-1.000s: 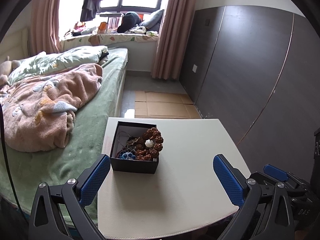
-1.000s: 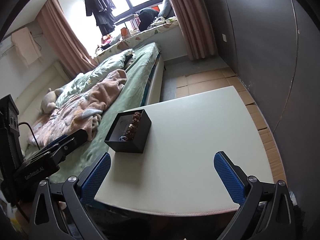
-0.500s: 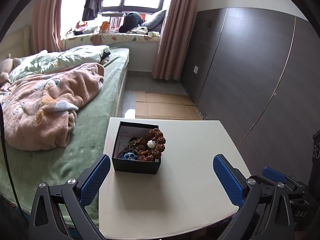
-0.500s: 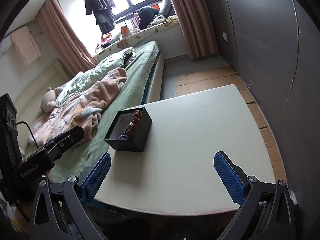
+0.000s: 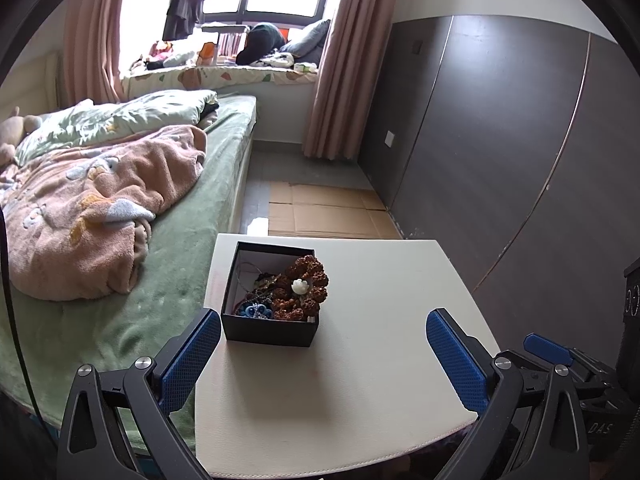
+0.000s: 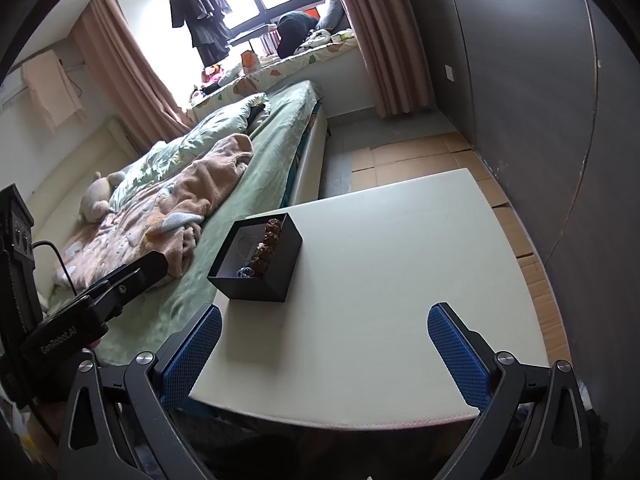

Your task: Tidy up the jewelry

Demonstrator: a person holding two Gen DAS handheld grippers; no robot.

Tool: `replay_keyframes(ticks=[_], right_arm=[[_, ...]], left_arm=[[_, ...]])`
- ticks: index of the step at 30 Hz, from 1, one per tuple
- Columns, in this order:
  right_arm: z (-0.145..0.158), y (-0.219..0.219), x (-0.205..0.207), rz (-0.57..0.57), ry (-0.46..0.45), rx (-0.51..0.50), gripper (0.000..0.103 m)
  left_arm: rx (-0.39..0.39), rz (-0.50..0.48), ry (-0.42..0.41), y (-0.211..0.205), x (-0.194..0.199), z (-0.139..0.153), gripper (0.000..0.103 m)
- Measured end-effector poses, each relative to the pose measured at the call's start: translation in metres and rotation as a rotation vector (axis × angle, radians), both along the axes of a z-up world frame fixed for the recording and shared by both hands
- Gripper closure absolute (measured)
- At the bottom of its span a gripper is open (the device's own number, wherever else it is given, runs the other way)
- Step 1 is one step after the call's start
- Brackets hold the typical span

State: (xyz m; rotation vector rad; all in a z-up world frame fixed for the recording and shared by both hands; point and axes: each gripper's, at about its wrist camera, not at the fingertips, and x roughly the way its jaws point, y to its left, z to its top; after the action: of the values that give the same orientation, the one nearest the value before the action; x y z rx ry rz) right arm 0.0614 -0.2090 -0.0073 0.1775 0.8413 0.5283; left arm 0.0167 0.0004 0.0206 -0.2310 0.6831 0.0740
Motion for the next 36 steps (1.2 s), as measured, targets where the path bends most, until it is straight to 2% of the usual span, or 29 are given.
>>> replay_keyframes(ticks=[36], right_arm=[[-0.0025,-0.0090,0.0024,-0.013,0.013,-0.003,0.000]], left_arm=[[-0.007,0.006,-0.013,-0.0043,-0.0023,0.0027,0.000]])
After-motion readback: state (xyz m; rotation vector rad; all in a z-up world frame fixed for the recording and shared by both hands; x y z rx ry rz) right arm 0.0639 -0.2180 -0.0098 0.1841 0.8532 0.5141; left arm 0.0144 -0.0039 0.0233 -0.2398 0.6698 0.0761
